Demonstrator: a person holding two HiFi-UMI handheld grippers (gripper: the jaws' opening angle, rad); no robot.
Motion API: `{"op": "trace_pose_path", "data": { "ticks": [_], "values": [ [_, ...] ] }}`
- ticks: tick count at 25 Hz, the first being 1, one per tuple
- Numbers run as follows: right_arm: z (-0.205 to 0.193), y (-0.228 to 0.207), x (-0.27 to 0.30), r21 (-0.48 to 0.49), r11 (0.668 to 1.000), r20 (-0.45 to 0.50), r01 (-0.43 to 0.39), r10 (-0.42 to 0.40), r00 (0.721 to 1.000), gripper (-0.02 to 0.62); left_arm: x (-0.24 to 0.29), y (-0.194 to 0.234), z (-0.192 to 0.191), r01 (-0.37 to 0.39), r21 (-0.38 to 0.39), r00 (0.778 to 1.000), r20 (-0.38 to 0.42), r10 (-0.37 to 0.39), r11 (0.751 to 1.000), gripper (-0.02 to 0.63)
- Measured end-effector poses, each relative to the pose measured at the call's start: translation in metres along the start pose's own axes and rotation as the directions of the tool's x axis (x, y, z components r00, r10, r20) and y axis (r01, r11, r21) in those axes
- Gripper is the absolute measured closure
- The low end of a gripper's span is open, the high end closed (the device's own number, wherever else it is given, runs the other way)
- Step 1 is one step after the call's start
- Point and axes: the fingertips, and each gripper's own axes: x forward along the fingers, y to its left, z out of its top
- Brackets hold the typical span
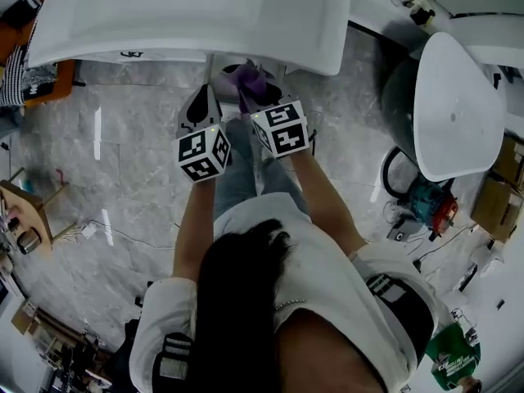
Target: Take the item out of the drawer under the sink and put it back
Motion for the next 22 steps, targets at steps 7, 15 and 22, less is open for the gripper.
{"op": "trace_pose_path", "data": {
  "ticks": [7, 15, 22],
  "values": [
    [0.022, -0.008, -0.065, 0.032, 0.998, 0.151, 0.048, -0.052, 0.987, 0.469, -0.026, -0.050, 0.015, 0.062, 0.054, 0.997, 0.051, -0.064, 0.997, 0.603],
    [0.033, -0.009, -0.122, 0.037, 0.997, 0.267, 0.069, -0.077, 0.961, 0.469, -0.059, -0.088, 0.022, 0.066, 0.079, 0.991, 0.111, -0.075, 0.995, 0.601],
    [0.034, -0.001, -0.161, 0.014, 0.998, 0.318, 0.058, -0.059, 0.946, 0.469, -0.086, -0.106, 0.021, 0.047, 0.088, 0.987, 0.152, -0.060, 0.995, 0.602]
  ]
}}
